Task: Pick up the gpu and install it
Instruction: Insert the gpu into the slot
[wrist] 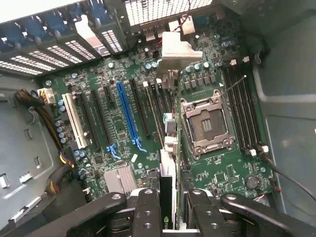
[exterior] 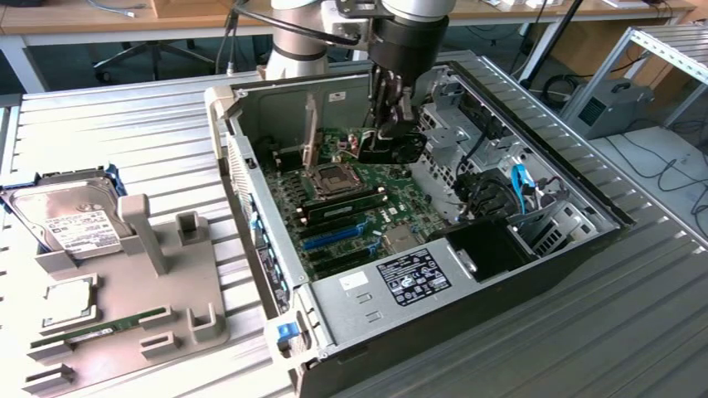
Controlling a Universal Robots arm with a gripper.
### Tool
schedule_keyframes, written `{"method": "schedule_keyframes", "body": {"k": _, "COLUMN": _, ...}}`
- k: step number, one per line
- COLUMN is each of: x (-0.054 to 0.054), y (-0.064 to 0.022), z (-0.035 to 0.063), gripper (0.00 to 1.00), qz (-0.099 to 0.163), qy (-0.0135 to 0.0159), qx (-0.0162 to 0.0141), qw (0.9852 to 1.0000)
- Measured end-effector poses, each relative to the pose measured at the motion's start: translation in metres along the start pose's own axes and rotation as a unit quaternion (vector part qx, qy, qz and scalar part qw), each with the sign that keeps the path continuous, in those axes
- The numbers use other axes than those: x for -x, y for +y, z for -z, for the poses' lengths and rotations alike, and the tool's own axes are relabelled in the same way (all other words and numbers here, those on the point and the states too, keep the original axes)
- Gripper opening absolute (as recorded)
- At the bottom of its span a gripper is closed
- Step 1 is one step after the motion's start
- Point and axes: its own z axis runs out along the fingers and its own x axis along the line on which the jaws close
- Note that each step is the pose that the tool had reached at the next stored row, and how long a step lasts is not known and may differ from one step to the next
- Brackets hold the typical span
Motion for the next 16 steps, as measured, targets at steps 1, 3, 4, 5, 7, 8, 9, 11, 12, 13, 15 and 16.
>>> {"method": "schedule_keyframes", "body": {"k": 1, "x": 0.0, "y": 0.0, "z": 0.0, "gripper": 0.26, "qz": 0.011, "qy": -0.0001, "qx": 0.0003, "qw": 0.9999}}
{"method": "schedule_keyframes", "body": {"k": 3, "x": 0.0, "y": 0.0, "z": 0.0, "gripper": 0.26, "qz": 0.033, "qy": -0.0005, "qx": 0.0009, "qw": 0.9994}}
{"method": "schedule_keyframes", "body": {"k": 4, "x": 0.0, "y": 0.0, "z": 0.0, "gripper": 0.26, "qz": 0.051, "qy": -0.0007, "qx": 0.0014, "qw": 0.9987}}
{"method": "schedule_keyframes", "body": {"k": 5, "x": 0.0, "y": 0.0, "z": 0.0, "gripper": 0.26, "qz": 0.069, "qy": -0.0009, "qx": 0.0018, "qw": 0.9976}}
{"method": "schedule_keyframes", "body": {"k": 7, "x": 0.0, "y": 0.0, "z": 0.0, "gripper": 0.26, "qz": 0.107, "qy": -0.0015, "qx": 0.0028, "qw": 0.9942}}
{"method": "schedule_keyframes", "body": {"k": 8, "x": 0.0, "y": 0.0, "z": 0.0, "gripper": 0.26, "qz": 0.143, "qy": -0.0019, "qx": 0.0038, "qw": 0.9897}}
{"method": "schedule_keyframes", "body": {"k": 9, "x": 0.0, "y": 0.0, "z": 0.0, "gripper": 0.26, "qz": 0.151, "qy": -0.002, "qx": 0.004, "qw": 0.9886}}
{"method": "schedule_keyframes", "body": {"k": 11, "x": 0.0, "y": 0.0, "z": 0.0, "gripper": 0.26, "qz": 0.163, "qy": -0.0022, "qx": 0.0043, "qw": 0.9867}}
{"method": "schedule_keyframes", "body": {"k": 12, "x": 0.0, "y": 0.0, "z": 0.0, "gripper": 0.26, "qz": 0.165, "qy": -0.0023, "qx": 0.0044, "qw": 0.9863}}
{"method": "schedule_keyframes", "body": {"k": 13, "x": 0.0, "y": 0.0, "z": 0.0, "gripper": 0.26, "qz": 0.167, "qy": -0.0023, "qx": 0.0044, "qw": 0.986}}
{"method": "schedule_keyframes", "body": {"k": 15, "x": 0.0, "y": 0.0, "z": 0.0, "gripper": 0.26, "qz": 0.17, "qy": -0.0023, "qx": 0.0045, "qw": 0.9853}}
{"method": "schedule_keyframes", "body": {"k": 16, "x": 0.0, "y": 0.0, "z": 0.0, "gripper": 0.26, "qz": 0.172, "qy": -0.0024, "qx": 0.0046, "qw": 0.985}}
